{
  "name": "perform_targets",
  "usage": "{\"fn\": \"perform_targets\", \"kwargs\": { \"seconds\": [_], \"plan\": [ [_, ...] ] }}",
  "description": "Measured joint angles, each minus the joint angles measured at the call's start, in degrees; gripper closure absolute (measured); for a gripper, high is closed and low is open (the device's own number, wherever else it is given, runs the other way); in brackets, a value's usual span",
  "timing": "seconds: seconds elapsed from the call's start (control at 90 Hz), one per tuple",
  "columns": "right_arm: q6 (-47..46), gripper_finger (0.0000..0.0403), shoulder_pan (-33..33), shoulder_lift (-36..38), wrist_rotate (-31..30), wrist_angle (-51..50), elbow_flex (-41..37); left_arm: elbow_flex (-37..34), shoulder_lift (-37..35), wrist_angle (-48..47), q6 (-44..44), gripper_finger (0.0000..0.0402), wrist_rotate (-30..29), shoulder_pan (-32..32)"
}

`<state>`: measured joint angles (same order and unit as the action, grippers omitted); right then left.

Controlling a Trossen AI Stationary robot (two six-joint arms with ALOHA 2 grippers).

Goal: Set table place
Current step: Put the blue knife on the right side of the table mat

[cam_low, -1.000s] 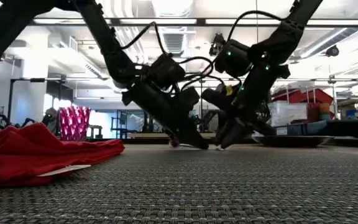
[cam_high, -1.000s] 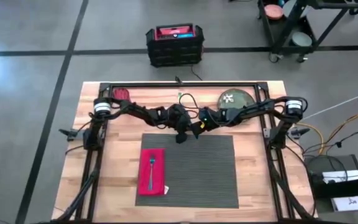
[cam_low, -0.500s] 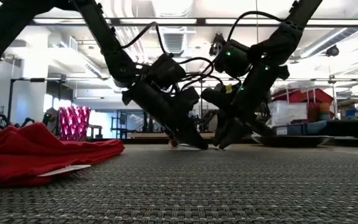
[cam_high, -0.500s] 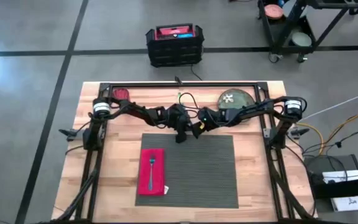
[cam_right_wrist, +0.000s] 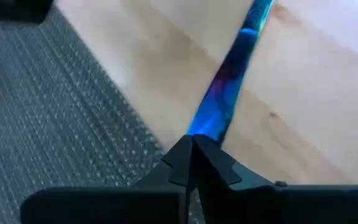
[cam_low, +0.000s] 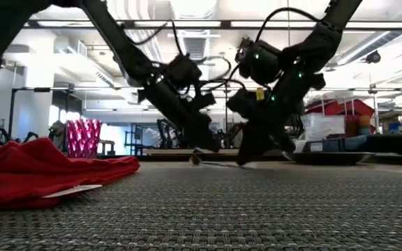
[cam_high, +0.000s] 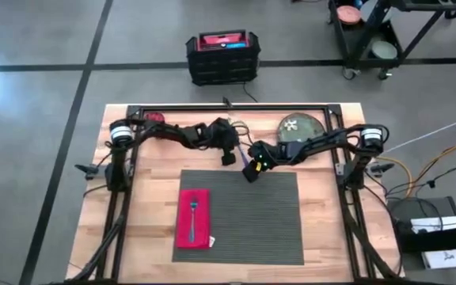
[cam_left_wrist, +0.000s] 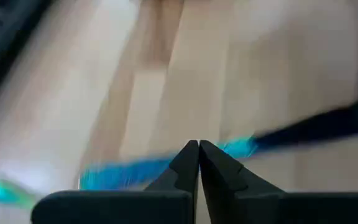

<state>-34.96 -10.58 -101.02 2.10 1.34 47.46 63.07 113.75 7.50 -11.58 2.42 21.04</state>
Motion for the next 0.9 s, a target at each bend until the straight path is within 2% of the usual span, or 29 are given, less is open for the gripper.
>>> {"fn": "perform_targets", "kwargs": {
  "seconds": [0.233, 0.356, 0.556, 0.7, 0.811, 0.9],
  "plan": [
    [12.59, 0.0402, -0.05, -0.02, 1.99, -0.8, 0.09, 1.75, 0.64, -3.06, 1.58, 0.0402, 0.55, -0.13],
    [19.47, 0.0403, -0.03, 0.19, 2.64, -1.4, 0.09, 3.45, -1.22, -4.78, 1.52, 0.0402, 0.7, -0.51],
    [21.84, 0.0403, 0.14, 0.45, 3.05, -1.06, 0.74, 6.53, 0.6, -3.7, 0.1, 0.0402, 0.88, 0.26],
    [21.68, 0.0403, 0.21, 0.51, 3.07, -1.17, 1.03, 8.57, 3.62, -9.42, 0.43, 0.0402, 3.25, 0.61],
    [21.96, 0.0403, 0.21, 0.55, 2.88, -2.44, 1.03, 9.83, 3.5, -14.15, -1.24, 0.0402, 1.29, -0.46],
    [22.15, 0.0403, -0.03, 0.58, 1.95, -4.2, 1.03, 10.75, 2.54, -19.55, 1.03, 0.0402, 1.56, -0.94]
  ]
}}
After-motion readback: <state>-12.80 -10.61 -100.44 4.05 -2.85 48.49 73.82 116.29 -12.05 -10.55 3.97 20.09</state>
